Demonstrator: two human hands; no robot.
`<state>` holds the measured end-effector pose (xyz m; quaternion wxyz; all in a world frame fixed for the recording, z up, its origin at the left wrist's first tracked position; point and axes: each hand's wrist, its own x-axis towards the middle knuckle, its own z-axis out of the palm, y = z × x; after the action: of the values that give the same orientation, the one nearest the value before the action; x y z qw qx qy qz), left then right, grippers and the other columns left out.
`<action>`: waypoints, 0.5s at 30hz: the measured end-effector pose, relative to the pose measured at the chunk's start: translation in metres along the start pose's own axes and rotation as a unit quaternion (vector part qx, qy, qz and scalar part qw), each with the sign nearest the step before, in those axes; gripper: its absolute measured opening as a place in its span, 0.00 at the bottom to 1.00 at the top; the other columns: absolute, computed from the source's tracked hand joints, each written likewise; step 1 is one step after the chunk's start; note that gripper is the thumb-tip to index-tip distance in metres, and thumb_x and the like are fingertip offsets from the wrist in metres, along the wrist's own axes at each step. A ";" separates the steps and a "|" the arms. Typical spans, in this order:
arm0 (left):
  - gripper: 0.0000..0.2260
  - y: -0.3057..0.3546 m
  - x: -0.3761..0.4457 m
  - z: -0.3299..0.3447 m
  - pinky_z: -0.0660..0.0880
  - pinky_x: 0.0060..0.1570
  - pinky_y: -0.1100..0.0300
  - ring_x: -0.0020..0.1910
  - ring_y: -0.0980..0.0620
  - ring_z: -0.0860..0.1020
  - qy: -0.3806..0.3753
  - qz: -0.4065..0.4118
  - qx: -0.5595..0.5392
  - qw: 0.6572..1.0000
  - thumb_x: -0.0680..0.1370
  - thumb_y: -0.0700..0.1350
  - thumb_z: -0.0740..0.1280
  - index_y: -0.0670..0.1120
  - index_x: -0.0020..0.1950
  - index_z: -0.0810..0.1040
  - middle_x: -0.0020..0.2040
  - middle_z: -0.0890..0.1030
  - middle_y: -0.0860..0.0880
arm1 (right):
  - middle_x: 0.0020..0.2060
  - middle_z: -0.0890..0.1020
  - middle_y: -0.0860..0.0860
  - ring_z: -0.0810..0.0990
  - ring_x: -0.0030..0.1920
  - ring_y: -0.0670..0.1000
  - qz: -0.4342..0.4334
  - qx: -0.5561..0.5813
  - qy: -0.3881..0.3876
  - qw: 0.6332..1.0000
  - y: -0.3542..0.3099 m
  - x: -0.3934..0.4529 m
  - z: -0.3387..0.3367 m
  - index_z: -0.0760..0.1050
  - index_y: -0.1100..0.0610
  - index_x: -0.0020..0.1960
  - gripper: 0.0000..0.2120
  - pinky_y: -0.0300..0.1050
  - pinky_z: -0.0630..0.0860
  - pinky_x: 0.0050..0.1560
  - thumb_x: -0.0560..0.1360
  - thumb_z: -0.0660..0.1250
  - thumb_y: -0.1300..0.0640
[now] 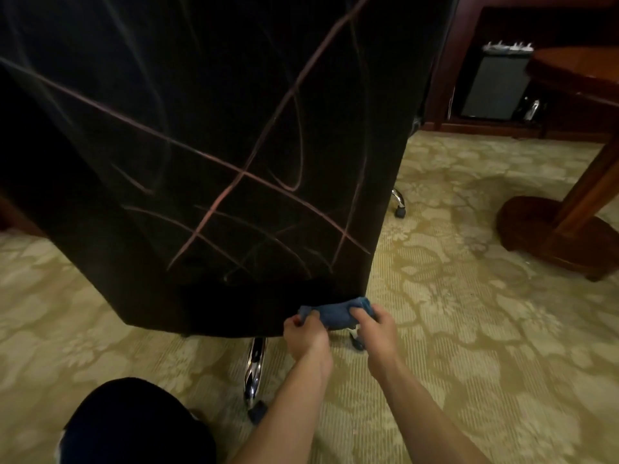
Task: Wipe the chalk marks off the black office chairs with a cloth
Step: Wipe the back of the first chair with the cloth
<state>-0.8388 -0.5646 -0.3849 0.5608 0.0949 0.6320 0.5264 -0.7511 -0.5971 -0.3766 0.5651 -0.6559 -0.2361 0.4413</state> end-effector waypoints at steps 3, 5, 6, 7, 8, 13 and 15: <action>0.08 0.024 -0.016 0.004 0.75 0.39 0.59 0.43 0.49 0.79 -0.015 0.021 -0.037 0.999 0.79 0.39 0.67 0.44 0.58 0.74 0.52 0.79 0.43 | 0.45 0.85 0.54 0.84 0.48 0.51 -0.097 0.011 -0.043 0.994 -0.037 -0.003 0.000 0.81 0.60 0.51 0.06 0.43 0.80 0.46 0.76 0.68 0.65; 0.10 0.038 -0.030 0.006 0.75 0.37 0.62 0.45 0.50 0.80 -0.034 0.045 -0.051 0.997 0.79 0.39 0.68 0.45 0.60 0.75 0.52 0.80 0.45 | 0.43 0.86 0.50 0.84 0.47 0.46 -0.151 0.006 -0.075 0.986 -0.066 -0.008 -0.001 0.81 0.59 0.51 0.07 0.37 0.78 0.45 0.76 0.67 0.66; 0.10 0.044 -0.037 0.007 0.75 0.37 0.63 0.46 0.50 0.81 -0.043 0.056 -0.057 0.996 0.79 0.39 0.68 0.45 0.60 0.75 0.52 0.80 0.45 | 0.40 0.85 0.48 0.84 0.45 0.44 -0.171 0.002 -0.082 0.982 -0.077 -0.012 -0.001 0.81 0.59 0.49 0.06 0.35 0.77 0.43 0.76 0.67 0.66; 0.11 0.048 -0.042 0.009 0.75 0.38 0.64 0.47 0.51 0.81 -0.051 0.066 -0.059 0.995 0.79 0.40 0.68 0.45 0.61 0.75 0.52 0.80 0.46 | 0.38 0.84 0.47 0.83 0.43 0.43 -0.186 0.002 -0.083 0.979 -0.084 -0.015 -0.002 0.80 0.60 0.48 0.05 0.34 0.77 0.42 0.76 0.67 0.67; 0.11 0.052 -0.047 0.011 0.76 0.38 0.65 0.46 0.52 0.82 -0.058 0.072 -0.060 0.994 0.80 0.40 0.68 0.45 0.61 0.75 0.52 0.81 0.46 | 0.37 0.84 0.46 0.83 0.42 0.42 -0.198 0.003 -0.081 0.977 -0.088 -0.017 -0.003 0.80 0.60 0.48 0.05 0.33 0.76 0.41 0.76 0.67 0.67; 0.05 0.048 -0.051 0.005 0.78 0.40 0.62 0.45 0.51 0.83 -0.070 0.093 -0.030 0.993 0.80 0.40 0.68 0.46 0.55 0.75 0.50 0.81 0.46 | 0.36 0.82 0.45 0.81 0.40 0.41 -0.223 -0.028 -0.070 0.972 -0.083 -0.020 -0.007 0.79 0.58 0.47 0.04 0.34 0.75 0.40 0.77 0.67 0.65; 0.04 0.040 -0.046 -0.002 0.78 0.41 0.59 0.46 0.48 0.84 -0.070 0.097 -0.015 0.993 0.80 0.40 0.67 0.48 0.52 0.75 0.50 0.82 0.45 | 0.41 0.83 0.49 0.82 0.46 0.45 -0.216 -0.042 -0.071 0.973 -0.073 -0.019 -0.006 0.80 0.56 0.47 0.02 0.42 0.78 0.45 0.76 0.69 0.62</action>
<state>-0.8430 -0.5820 -0.3266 0.5515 0.1840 0.5709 0.5797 -0.7415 -0.5971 -0.3012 0.6004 -0.5797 -0.4301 0.3443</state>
